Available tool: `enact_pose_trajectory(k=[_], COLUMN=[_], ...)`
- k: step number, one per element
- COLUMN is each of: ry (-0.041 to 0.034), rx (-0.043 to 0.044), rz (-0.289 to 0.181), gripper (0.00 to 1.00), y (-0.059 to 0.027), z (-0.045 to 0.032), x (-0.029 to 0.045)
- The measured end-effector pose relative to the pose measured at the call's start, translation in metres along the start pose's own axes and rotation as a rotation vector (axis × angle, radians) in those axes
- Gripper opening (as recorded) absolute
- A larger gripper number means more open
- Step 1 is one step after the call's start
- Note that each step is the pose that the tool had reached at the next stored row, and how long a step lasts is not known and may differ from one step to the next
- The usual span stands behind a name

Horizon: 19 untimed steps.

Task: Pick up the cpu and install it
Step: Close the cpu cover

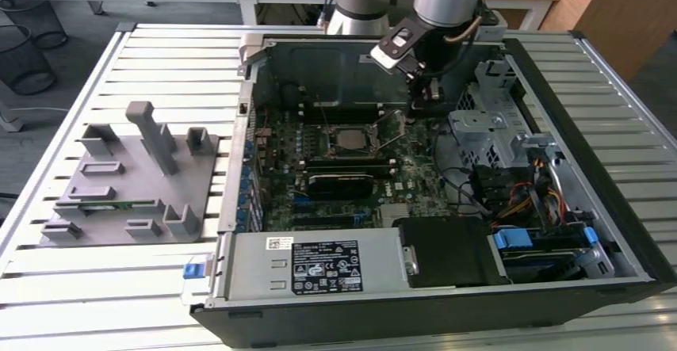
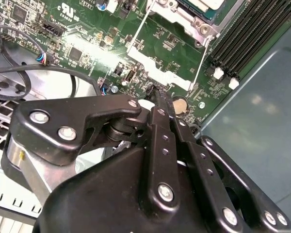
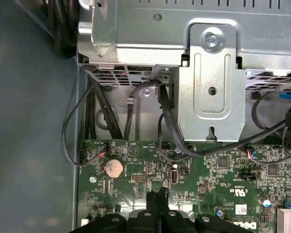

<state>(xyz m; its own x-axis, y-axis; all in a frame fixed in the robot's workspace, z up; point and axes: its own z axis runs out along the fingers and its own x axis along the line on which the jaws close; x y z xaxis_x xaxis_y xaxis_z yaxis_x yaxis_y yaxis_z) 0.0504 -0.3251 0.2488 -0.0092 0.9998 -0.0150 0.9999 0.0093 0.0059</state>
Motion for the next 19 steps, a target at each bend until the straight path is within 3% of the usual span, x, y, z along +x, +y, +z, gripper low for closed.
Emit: enact_pose_trajectory(k=[12,19], ry=[-0.0001,0.0001], rx=[0.0058,0.0064], rz=[0.000,0.000], gripper=[0.11,0.11], y=[0.0006,-0.0063], z=[0.0095,0.0096], x=[-0.0004,-0.0004])
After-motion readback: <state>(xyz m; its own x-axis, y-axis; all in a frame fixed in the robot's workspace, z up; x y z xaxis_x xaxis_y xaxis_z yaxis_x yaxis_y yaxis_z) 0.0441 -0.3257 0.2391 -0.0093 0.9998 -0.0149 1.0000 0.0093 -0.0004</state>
